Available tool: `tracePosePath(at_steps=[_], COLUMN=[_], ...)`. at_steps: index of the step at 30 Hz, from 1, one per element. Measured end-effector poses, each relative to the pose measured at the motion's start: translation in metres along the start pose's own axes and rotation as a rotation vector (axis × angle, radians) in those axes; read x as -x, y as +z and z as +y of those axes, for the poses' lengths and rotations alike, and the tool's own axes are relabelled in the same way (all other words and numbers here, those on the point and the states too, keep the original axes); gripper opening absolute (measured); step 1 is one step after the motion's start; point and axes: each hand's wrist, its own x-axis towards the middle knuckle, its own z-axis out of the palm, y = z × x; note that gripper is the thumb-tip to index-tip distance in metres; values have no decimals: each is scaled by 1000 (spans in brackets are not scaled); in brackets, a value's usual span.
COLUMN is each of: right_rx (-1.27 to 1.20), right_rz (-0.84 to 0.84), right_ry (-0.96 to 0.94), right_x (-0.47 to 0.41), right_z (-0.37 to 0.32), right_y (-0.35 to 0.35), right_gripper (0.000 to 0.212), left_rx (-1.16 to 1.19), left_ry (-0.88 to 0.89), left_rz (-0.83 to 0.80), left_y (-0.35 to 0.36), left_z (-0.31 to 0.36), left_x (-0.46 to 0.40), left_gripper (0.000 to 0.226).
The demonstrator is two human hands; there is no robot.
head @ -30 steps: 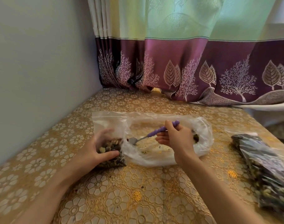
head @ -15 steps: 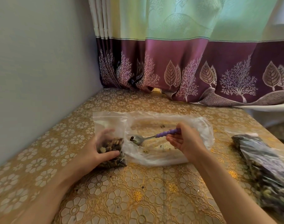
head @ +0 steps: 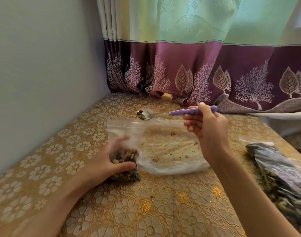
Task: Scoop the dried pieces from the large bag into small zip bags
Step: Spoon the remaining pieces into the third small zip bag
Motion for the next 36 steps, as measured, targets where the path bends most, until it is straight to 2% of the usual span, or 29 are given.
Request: tracePosePath(at_steps=[3, 7, 12, 15, 19, 24, 29, 36], right_rx=[15, 40, 62, 51, 36, 117, 254, 420], right_rz=[-93, -215, -262, -223, -81, 54, 98, 168], right_ry=[-71, -73, -77, -85, -81, -48, 16, -58], right_x=[6, 8, 5, 2, -4, -9, -13, -17], right_z=[-4, -3, 0, 0, 0, 6, 15, 12], right_y=[7, 9, 5, 0, -8, -20, -27, -33], right_gripper=[32, 23, 22, 23, 31, 35, 40, 51], left_rx=[-13, -3, -13, 30, 7, -34, -47, 120], left_ry=[5, 7, 16, 19, 21, 48, 61, 88], left_rz=[2, -9, 0, -10, -4, 0, 13, 114], left_y=[0, -1, 0, 0, 1, 5, 8, 6], left_z=[-2, -4, -5, -6, -7, -3, -1, 7], left_x=[-1, -1, -2, -2, -2, -2, -1, 1], left_gripper=[68, 68, 76, 74, 65, 62, 58, 56])
